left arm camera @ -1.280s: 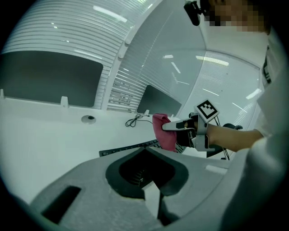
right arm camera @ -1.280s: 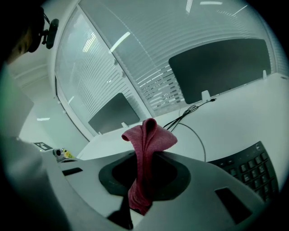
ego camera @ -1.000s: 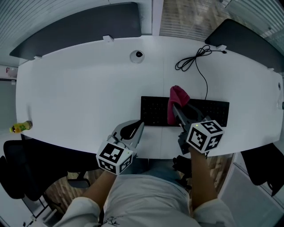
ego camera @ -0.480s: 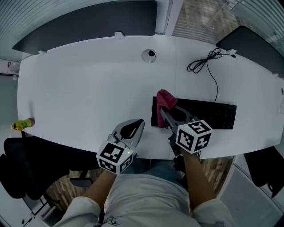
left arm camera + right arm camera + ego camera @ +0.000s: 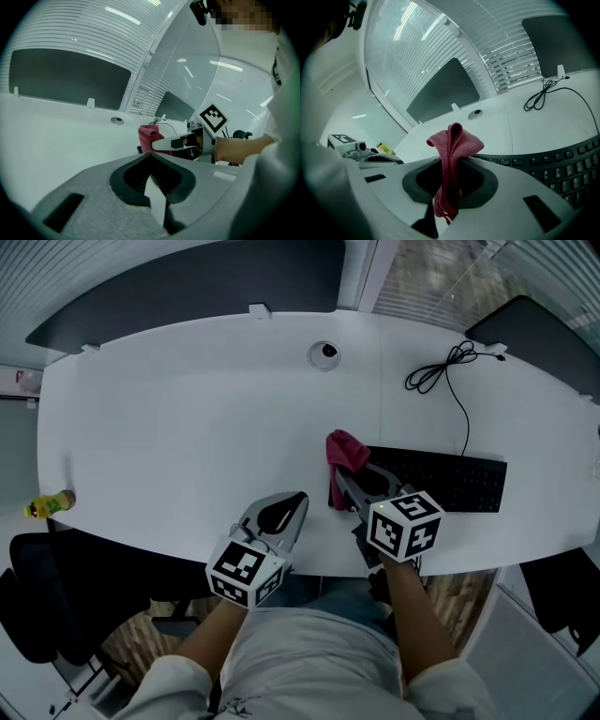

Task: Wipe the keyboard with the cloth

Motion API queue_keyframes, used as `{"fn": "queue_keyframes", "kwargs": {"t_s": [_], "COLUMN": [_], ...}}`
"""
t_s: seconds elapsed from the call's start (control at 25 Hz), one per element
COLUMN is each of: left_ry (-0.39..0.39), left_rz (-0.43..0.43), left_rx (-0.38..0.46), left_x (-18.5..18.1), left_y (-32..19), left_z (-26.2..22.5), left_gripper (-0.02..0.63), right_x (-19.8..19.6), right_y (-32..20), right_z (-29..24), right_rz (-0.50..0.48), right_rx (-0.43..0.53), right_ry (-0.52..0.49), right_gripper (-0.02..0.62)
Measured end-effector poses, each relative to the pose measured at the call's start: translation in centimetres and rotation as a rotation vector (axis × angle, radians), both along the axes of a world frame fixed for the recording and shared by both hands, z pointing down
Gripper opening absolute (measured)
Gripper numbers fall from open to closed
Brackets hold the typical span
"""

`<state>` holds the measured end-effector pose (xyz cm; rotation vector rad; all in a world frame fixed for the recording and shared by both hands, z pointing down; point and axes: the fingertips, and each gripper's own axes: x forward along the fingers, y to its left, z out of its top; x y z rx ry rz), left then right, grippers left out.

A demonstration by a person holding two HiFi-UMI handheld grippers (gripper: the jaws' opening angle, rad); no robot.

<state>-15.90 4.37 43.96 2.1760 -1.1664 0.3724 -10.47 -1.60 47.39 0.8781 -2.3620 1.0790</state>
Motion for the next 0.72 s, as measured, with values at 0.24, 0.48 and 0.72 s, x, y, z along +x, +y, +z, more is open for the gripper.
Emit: {"fn": "queue_keyframes", "kwargs": {"t_s": [0.24, 0.48, 0.72], "left_ry": [-0.005, -0.009, -0.008], "left_rz": [0.009, 0.02, 0.038], "left_rx": [-0.004, -0.004, -0.002], "left_x": [-0.4, -0.4, 0.6], "left_y": [0.2, 0.1, -0.1], "left_z": [0.2, 0.1, 0.0], "left_gripper": [0.011, 0.011, 0.011], "right_x": [-0.4, -0.3, 0.8], "right_y": [0.2, 0.2, 0.2], "right_z": [1.0, 0.9, 1.0], "right_rz": [-0.001, -0.001, 0.01], "right_rx": [-0.007, 0.001, 0.003], "right_ry": [0.012, 0.019, 0.029], "right_gripper": [0.063, 0.063, 0.063]}}
